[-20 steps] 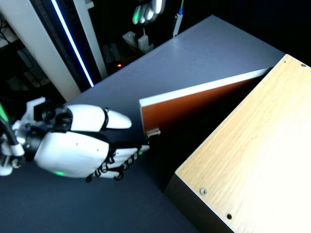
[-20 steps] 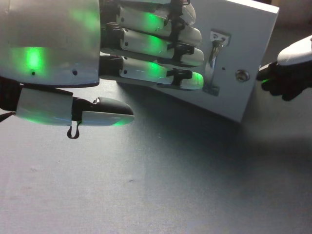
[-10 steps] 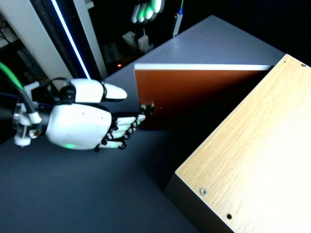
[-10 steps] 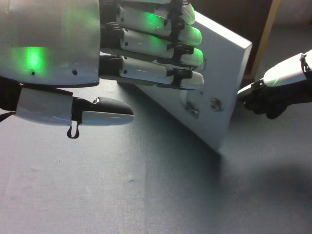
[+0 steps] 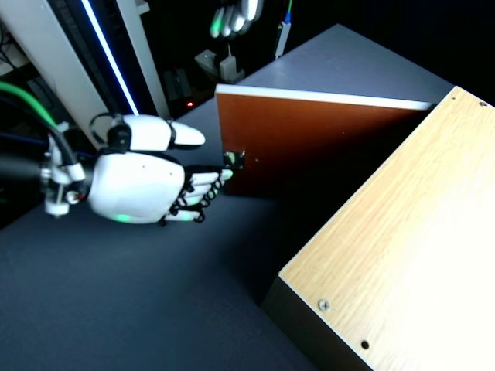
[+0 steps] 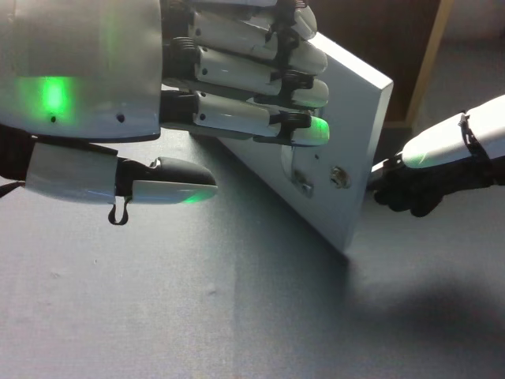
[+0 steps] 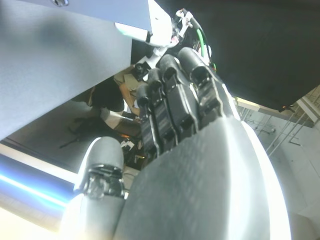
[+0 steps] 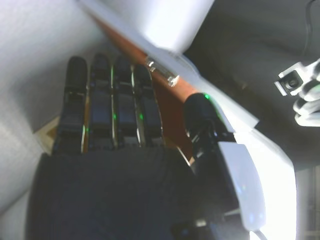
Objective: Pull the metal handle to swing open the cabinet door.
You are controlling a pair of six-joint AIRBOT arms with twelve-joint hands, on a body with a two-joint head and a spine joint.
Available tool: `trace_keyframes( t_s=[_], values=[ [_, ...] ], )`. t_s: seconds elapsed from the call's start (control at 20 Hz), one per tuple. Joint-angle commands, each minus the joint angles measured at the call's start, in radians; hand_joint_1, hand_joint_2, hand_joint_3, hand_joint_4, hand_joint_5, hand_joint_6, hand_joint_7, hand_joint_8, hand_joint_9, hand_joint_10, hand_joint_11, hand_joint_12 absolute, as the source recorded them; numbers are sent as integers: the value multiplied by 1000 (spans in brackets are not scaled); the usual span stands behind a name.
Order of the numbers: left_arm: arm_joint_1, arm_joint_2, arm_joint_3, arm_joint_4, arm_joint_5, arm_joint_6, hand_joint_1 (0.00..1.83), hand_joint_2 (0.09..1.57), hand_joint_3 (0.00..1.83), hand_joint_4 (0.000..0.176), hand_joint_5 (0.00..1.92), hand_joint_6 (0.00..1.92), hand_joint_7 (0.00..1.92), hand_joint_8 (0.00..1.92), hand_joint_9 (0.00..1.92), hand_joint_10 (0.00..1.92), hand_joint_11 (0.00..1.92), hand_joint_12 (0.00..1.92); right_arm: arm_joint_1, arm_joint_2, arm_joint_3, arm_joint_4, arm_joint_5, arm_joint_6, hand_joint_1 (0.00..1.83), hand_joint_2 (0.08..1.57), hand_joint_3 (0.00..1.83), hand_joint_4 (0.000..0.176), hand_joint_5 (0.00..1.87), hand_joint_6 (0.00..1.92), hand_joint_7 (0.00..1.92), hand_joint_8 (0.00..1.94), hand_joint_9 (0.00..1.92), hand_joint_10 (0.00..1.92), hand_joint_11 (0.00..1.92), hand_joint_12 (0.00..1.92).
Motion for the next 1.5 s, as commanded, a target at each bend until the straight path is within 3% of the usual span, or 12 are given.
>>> trace_keyframes(
  t_s=[0.0,1.45],
  values=[
    [-10,6,0,-97,-25,9,0,1571,124,0,389,0,408,1,375,2,9,833,6,-1,-4,48,0,8,0,1571,82,0,396,1,416,1,381,1,0,999],
    [-10,6,0,-97,-25,9,0,1571,117,0,382,2,402,4,368,4,9,806,-9,-156,-25,101,-51,-11,0,1571,81,0,390,1,407,2,368,1,0,971]
  ],
)
